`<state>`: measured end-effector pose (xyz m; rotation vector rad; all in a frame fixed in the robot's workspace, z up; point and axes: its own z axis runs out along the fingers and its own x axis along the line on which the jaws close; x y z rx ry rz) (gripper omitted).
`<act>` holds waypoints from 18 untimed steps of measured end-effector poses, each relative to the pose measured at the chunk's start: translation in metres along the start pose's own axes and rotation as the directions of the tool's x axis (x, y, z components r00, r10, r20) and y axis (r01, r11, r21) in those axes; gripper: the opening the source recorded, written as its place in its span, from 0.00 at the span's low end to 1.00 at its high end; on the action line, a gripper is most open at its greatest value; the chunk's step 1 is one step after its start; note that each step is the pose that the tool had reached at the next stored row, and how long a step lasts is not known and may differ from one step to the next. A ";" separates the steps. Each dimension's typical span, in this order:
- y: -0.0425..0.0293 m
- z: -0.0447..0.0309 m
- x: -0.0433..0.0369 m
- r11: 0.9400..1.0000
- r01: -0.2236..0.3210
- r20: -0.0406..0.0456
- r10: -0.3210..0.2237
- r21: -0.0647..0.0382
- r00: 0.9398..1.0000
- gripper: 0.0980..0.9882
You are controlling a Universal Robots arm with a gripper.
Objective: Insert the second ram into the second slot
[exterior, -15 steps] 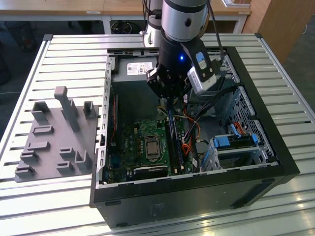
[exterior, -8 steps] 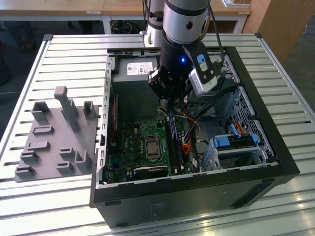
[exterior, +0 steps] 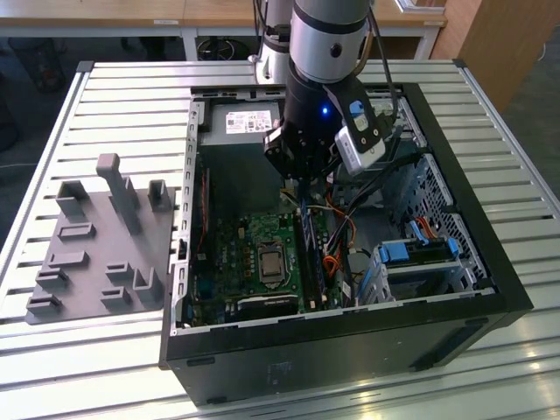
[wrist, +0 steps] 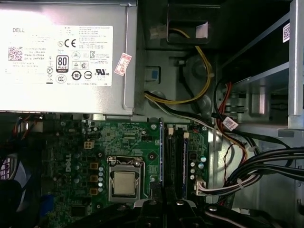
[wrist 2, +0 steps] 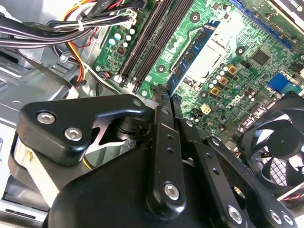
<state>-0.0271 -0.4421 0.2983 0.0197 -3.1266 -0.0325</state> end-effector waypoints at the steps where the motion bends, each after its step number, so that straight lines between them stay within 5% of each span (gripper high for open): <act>1: 0.0000 0.0007 0.0000 1.000 0.000 0.000 0.000 0.000 1.000 0.04; 6: -0.0011 0.0053 -0.0001 1.000 0.001 0.002 -0.001 -0.012 1.000 0.04; 18: -0.0014 0.0149 -0.0002 1.000 0.002 0.004 -0.002 -0.012 1.000 0.04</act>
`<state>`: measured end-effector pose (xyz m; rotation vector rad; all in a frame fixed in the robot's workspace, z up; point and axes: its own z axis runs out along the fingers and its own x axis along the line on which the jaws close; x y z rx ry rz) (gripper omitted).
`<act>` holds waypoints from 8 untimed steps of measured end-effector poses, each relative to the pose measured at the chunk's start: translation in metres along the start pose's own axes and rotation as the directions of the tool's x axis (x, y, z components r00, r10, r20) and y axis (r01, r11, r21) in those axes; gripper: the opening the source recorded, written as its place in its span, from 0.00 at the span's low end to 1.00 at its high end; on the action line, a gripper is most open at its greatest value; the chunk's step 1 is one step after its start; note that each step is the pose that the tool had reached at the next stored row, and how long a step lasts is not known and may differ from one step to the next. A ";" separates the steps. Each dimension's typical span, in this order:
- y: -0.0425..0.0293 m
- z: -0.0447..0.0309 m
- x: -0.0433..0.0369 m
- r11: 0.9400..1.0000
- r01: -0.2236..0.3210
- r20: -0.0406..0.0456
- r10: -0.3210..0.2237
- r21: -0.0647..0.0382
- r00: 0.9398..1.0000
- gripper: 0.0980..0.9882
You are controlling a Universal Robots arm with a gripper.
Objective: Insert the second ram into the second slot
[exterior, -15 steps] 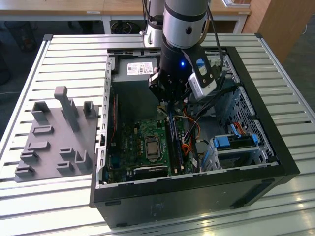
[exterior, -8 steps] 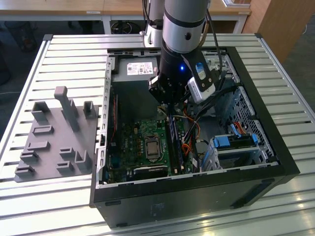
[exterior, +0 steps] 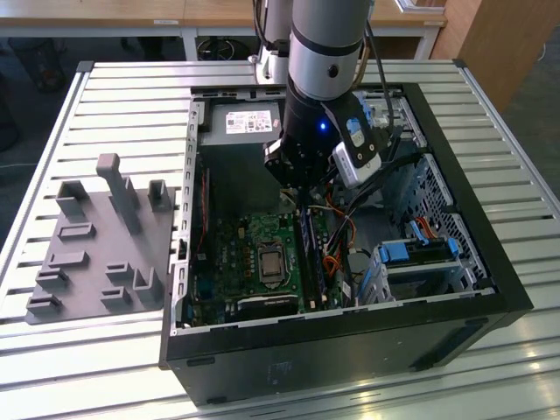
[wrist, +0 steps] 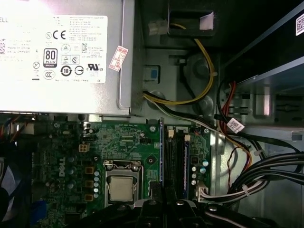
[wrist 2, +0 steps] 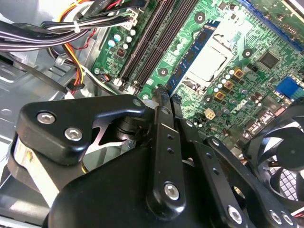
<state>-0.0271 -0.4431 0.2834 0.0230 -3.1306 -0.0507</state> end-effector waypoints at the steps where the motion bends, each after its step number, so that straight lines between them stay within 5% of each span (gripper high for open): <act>1: 0.0000 0.0002 0.0000 1.000 0.000 0.000 0.000 0.000 1.000 0.04; 8: -0.0001 0.0051 -0.0003 1.000 0.000 0.000 0.000 0.000 1.000 0.04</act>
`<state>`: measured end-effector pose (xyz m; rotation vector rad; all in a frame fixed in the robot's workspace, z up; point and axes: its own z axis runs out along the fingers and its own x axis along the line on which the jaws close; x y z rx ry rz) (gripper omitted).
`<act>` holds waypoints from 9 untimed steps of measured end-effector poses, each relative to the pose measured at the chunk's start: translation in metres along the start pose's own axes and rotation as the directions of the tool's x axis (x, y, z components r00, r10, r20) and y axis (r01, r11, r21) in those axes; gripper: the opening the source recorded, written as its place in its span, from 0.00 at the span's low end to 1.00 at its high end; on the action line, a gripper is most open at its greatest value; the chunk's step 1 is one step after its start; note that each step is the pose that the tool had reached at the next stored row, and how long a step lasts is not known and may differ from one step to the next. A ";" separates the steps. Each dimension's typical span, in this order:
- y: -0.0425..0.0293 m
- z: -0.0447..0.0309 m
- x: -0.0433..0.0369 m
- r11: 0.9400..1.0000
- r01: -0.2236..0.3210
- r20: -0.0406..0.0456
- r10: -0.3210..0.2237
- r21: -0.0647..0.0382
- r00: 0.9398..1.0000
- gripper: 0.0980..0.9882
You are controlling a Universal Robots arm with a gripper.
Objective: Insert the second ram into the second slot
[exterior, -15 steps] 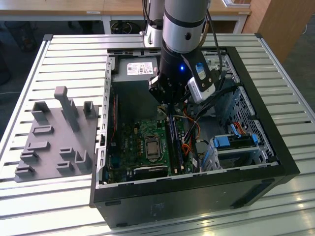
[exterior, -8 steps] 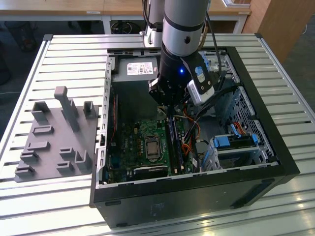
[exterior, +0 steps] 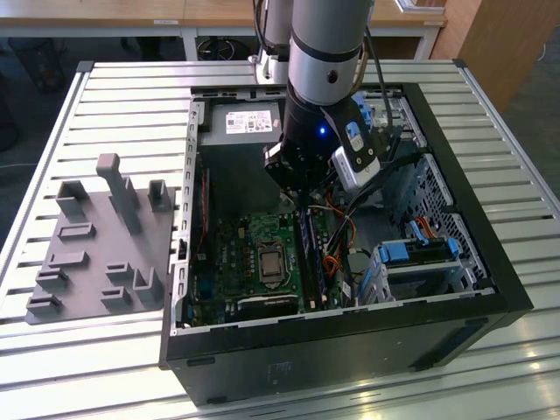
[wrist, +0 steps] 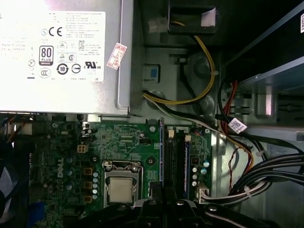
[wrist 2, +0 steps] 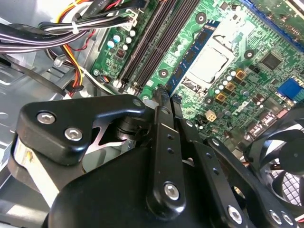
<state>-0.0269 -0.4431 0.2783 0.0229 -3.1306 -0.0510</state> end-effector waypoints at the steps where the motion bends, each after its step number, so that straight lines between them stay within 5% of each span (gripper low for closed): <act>1: 0.0000 0.0010 -0.0001 1.000 0.000 0.000 0.000 0.000 1.000 0.04; 9: -0.0002 0.0067 -0.0008 1.000 0.000 0.000 0.000 0.000 1.000 0.04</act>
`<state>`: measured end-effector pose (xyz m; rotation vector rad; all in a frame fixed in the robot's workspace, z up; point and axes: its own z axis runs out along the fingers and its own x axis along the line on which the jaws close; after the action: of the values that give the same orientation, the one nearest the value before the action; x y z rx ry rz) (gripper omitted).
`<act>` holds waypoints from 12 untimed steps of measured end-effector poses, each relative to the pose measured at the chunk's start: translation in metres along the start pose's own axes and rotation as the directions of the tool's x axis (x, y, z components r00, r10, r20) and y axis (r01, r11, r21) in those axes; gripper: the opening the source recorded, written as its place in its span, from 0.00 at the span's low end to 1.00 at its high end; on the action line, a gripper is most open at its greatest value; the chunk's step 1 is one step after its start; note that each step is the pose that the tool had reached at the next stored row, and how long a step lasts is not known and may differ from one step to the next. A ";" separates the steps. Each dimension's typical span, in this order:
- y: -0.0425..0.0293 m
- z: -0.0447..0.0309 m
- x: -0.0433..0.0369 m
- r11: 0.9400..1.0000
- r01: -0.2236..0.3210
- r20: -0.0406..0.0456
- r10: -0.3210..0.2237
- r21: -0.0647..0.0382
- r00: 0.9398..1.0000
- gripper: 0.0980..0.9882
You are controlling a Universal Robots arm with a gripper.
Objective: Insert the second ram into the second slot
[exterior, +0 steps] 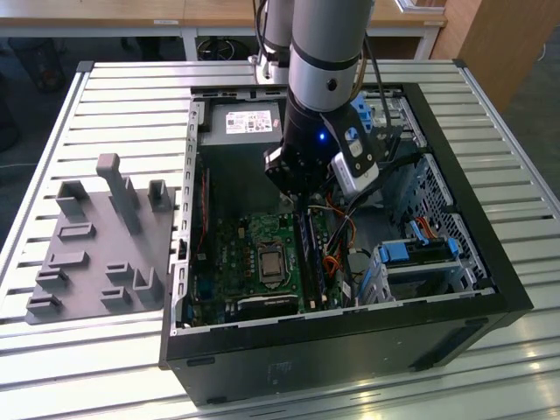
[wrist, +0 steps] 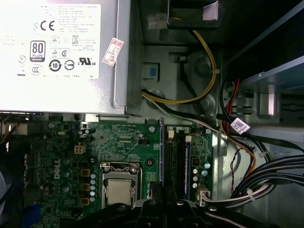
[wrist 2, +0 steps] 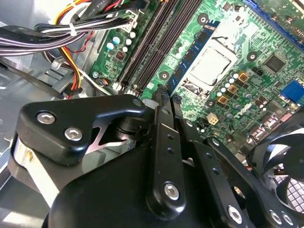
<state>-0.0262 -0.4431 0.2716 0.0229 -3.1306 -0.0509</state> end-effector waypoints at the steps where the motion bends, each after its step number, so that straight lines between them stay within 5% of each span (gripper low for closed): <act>1: 0.0000 0.0004 0.0000 1.000 0.000 0.000 0.000 0.000 1.000 0.04; 12: 0.0000 0.0012 0.0000 1.000 0.000 0.000 0.000 0.000 1.000 0.04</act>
<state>-0.0262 -0.4431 0.2704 0.0230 -3.1307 -0.0507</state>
